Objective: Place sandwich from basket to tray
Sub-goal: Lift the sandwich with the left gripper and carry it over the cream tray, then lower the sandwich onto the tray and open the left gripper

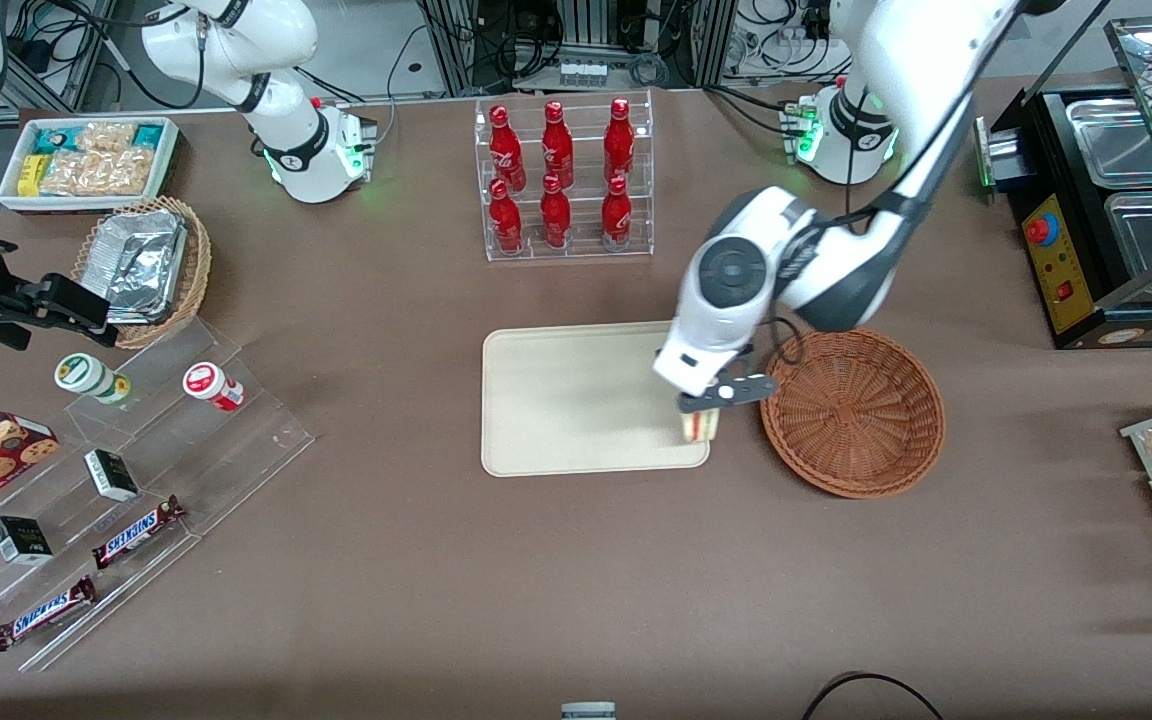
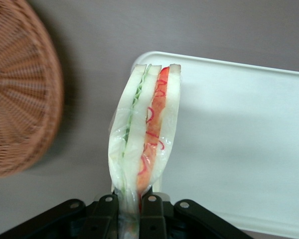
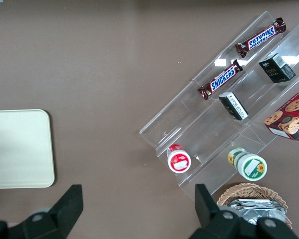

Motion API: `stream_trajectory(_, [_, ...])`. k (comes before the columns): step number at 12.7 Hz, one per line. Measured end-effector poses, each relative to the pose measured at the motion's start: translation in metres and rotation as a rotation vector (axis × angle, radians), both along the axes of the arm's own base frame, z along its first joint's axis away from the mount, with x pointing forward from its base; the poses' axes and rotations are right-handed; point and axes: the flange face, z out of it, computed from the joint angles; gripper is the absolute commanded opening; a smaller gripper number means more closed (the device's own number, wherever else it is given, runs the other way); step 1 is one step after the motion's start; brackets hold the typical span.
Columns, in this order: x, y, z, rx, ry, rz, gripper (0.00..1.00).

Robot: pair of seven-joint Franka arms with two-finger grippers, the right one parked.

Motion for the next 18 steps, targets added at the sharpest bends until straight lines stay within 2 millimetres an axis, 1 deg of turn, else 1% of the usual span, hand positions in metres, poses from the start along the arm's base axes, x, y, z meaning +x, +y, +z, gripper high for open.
stream_trajectory(2, [-0.006,-0.037,-0.016,-0.011,0.011,0.024,0.0])
stream_trajectory(3, [-0.007,-0.052,-0.022,-0.02,0.015,0.035,0.0])
stream_trajectory(7, [-0.01,-0.097,-0.034,-0.054,0.018,0.077,0.0])
stream_trajectory(10, [-0.017,-0.122,-0.05,-0.035,-0.005,0.093,0.0])
stream_trajectory(12, [-0.024,-0.131,-0.064,-0.014,-0.01,0.095,0.0])
stream_trajectory(13, [-0.026,-0.134,-0.07,-0.009,-0.005,0.096,0.02])
stream_trajectory(14, [-0.026,-0.134,-0.075,-0.005,-0.001,0.098,0.08])
stream_trajectory(15, [-0.026,-0.134,-0.078,-0.005,0.001,0.1,0.3])
stream_trajectory(16, [-0.025,-0.134,-0.079,-0.005,0.002,0.102,0.99])
stream_trajectory(18, [-0.024,-0.134,-0.079,-0.006,0.002,0.105,1.0])
